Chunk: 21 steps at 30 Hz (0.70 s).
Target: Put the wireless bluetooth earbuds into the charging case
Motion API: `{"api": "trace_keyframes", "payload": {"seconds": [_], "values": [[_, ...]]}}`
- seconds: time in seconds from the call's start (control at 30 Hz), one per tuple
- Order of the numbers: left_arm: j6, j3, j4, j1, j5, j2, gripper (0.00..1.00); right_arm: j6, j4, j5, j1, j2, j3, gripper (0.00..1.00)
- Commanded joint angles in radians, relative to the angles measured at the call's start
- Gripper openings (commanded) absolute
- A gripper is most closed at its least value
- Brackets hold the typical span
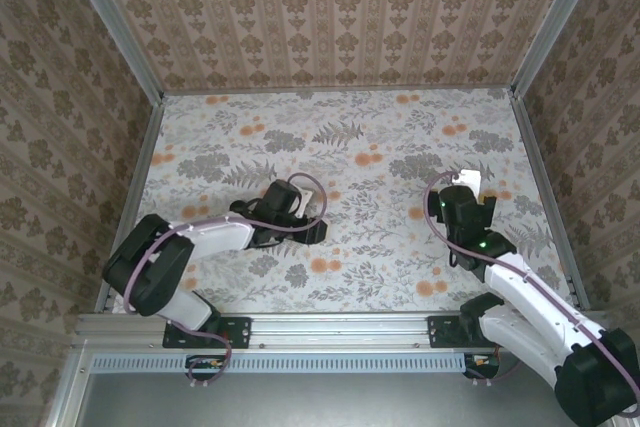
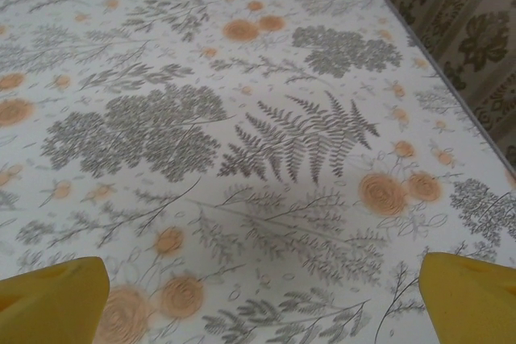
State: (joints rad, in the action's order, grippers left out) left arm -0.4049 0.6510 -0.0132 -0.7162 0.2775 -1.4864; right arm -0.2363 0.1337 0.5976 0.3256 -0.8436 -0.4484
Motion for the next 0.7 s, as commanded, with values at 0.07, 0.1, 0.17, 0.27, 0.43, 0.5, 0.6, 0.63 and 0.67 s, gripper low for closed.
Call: {"api": "trace_keyframes", "payload": {"seconds": [0.07,0.1,0.17,0.27,0.43,0.5,0.6,0.63,0.67], "values": [[0.092,0.057,0.216,0.06,-0.067,0.108,0.67,0.081,-0.195,-0.069,-0.105,-0.035,0.065,1.0],[0.102,0.056,0.228,0.079,-0.06,0.128,0.68,0.084,-0.234,-0.081,-0.122,-0.048,0.08,1.0],[0.128,0.047,0.237,0.12,-0.042,0.171,0.68,0.089,-0.307,-0.106,-0.146,-0.076,0.109,1.0],[0.175,0.024,0.239,0.194,-0.002,0.237,0.72,0.089,-0.395,-0.137,-0.171,-0.112,0.137,1.0],[0.229,-0.021,0.241,0.396,0.01,0.343,0.85,0.1,-0.478,-0.204,-0.212,-0.171,0.143,1.0],[0.235,-0.052,0.205,0.487,0.008,0.387,1.0,0.109,-0.536,-0.237,-0.226,-0.2,0.146,1.0],[0.255,-0.093,0.133,0.608,-0.02,0.441,1.0,0.12,-0.647,-0.284,-0.242,-0.253,0.154,1.0],[0.272,-0.104,0.098,0.638,-0.036,0.457,1.0,0.124,-0.681,-0.296,-0.247,-0.275,0.152,1.0],[0.291,-0.118,0.07,0.655,-0.056,0.469,1.0,0.127,-0.71,-0.306,-0.25,-0.294,0.15,1.0]]}}
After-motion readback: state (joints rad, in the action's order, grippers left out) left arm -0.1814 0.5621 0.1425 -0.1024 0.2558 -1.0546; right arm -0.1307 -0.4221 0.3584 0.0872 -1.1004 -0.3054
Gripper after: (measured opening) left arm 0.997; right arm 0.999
